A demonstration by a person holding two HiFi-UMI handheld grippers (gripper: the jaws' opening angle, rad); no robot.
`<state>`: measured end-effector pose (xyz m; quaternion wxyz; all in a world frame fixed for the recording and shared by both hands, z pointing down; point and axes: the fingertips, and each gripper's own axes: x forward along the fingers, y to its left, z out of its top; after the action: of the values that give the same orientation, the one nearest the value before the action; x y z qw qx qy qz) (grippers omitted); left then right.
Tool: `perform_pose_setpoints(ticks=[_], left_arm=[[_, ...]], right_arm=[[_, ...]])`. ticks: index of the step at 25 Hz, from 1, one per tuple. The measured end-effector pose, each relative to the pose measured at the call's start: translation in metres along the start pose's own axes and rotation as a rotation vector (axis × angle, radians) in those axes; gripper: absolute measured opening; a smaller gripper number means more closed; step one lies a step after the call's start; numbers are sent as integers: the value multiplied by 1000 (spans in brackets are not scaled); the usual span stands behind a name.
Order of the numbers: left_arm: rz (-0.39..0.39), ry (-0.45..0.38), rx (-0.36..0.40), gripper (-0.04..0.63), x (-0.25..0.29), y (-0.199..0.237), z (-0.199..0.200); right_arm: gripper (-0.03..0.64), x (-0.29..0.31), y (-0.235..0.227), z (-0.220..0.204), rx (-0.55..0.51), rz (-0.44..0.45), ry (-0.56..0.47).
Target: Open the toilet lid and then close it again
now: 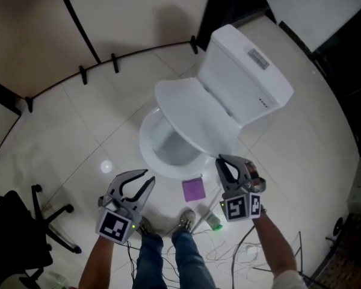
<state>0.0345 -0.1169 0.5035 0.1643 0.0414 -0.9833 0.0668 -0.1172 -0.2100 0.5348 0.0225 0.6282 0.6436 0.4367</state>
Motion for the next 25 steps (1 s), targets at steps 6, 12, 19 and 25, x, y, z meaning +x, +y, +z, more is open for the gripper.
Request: perform_pose_setpoints(ticks=[6, 12, 19, 25], left_arm=[[25, -44, 15, 80, 9, 12, 71], [44, -45, 27, 80, 18, 19, 102], [72, -66, -34, 80, 26, 21, 113], [85, -89, -114, 80, 20, 26, 124]], right_arm=[[38, -11, -117, -23, 320, -126, 2], [34, -6, -218, -74, 590, -259, 50], [41, 8, -275, -125, 807, -298, 99], [49, 9, -275, -122, 850, -289, 54]])
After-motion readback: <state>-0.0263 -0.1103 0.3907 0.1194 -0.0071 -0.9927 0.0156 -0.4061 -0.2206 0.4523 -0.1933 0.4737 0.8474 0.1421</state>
